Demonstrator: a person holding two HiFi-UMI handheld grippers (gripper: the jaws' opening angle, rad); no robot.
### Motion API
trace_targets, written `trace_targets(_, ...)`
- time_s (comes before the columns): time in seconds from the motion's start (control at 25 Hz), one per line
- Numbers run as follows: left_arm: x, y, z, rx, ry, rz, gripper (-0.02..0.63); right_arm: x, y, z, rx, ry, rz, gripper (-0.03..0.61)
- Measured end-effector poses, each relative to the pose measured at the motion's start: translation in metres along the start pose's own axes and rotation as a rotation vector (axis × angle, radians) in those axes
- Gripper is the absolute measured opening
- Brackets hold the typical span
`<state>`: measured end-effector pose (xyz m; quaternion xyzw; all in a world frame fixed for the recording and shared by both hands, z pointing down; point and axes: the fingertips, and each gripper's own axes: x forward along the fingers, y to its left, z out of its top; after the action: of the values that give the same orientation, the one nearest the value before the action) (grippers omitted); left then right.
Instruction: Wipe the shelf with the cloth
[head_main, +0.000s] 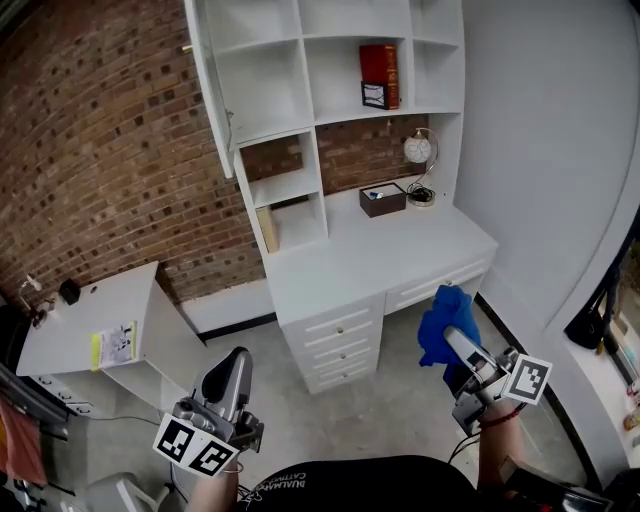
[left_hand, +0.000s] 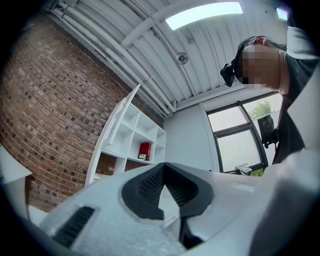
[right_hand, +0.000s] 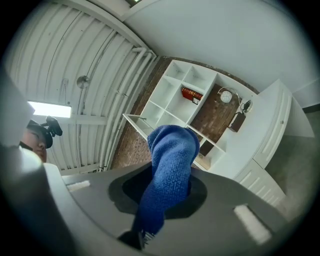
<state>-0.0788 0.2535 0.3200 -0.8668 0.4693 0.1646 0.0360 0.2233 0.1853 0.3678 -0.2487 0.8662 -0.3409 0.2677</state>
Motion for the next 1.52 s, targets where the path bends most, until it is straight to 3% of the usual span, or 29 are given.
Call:
trace_targets(0.16, 0.017, 0.031, -0.013, -0.030, -0.007, -0.020, 0.002, 0.029, -0.019, -0.002, 0.012, 0.004, -0.017, 0.058)
trace_targets(0.48, 0.074, 0.072, -0.052, -0.073, 0.063, -0.034, 0.002, 0.067, -0.078, 0.019, 0.012, 0.028, -0.100, 0.058)
trace_targets(0.68, 0.125, 0.099, -0.060, -0.024, 0.066, -0.017, 0.002, 0.106, -0.137, 0.060, 0.012, 0.011, -0.110, 0.058)
trace_targets(0.84, 0.177, 0.118, -0.070, 0.007, 0.073, 0.021, 0.002, 0.163, -0.175, 0.103, -0.041, 0.088, -0.068, 0.058)
trace_targets(1.12, 0.270, 0.159, -0.072, 0.063, 0.011, 0.135, 0.002, 0.264, -0.232, 0.178, -0.091, 0.213, 0.059, 0.058)
trace_targets(1.32, 0.316, 0.173, -0.087, 0.091, -0.015, 0.201, 0.002, 0.316, -0.270, 0.210, -0.109, 0.270, 0.159, 0.058)
trace_targets(1.4, 0.327, 0.175, -0.095, 0.095, -0.005, 0.218, 0.002, 0.333, -0.274, 0.219, -0.098, 0.272, 0.231, 0.058)
trace_targets(1.52, 0.331, 0.184, -0.103, 0.117, 0.034, 0.270, 0.002, 0.357, -0.259, 0.228, -0.092, 0.246, 0.408, 0.057)
